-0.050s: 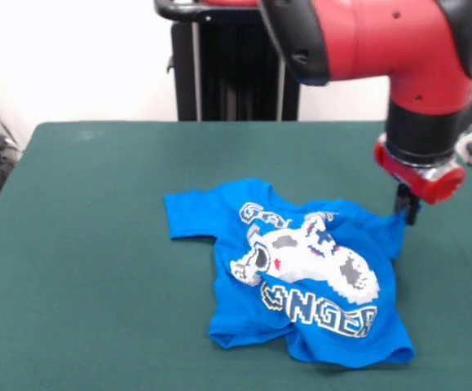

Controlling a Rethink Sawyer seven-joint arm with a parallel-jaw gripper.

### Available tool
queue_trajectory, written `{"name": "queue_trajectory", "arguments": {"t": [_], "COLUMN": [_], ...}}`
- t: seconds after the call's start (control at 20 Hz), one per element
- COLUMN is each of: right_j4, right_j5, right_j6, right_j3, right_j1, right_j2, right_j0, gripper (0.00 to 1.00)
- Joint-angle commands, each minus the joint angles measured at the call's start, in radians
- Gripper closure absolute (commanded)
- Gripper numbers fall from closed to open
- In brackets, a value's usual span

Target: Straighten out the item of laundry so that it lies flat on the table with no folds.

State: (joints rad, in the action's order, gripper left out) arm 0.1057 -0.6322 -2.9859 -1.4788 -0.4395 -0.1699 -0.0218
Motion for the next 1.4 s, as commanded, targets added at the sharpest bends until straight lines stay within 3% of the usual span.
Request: {"name": "queue_trajectory", "arguments": {"t": [0.05, 0.4, 0.6, 0.9, 1.3, 1.35, 1.4], "right_j4": [-0.053, -0.089, -0.143, -0.203, -0.268, -0.278, -0.274], "right_j5": [0.092, 0.185, 0.191, 0.173, 0.27, 0.281, 0.285], "right_j6": [-0.156, -0.227, -0.315, -0.368, -0.276, -0.234, -0.223], "right_j3": [-0.112, -0.142, -0.123, -0.173, -0.279, -0.28, -0.276], "right_j1": [0.092, 0.121, 0.147, 0.11, 0.075, 0.069, 0.065], "right_j2": [-0.047, 0.012, 0.099, 0.241, 0.254, 0.254, 0.252], "right_j0": [0.139, 0.248, 0.359, 0.52, 0.51, 0.506, 0.502], "gripper": [1.0, 1.0, 1.0, 1.0, 1.0, 0.0, 0.0]}}
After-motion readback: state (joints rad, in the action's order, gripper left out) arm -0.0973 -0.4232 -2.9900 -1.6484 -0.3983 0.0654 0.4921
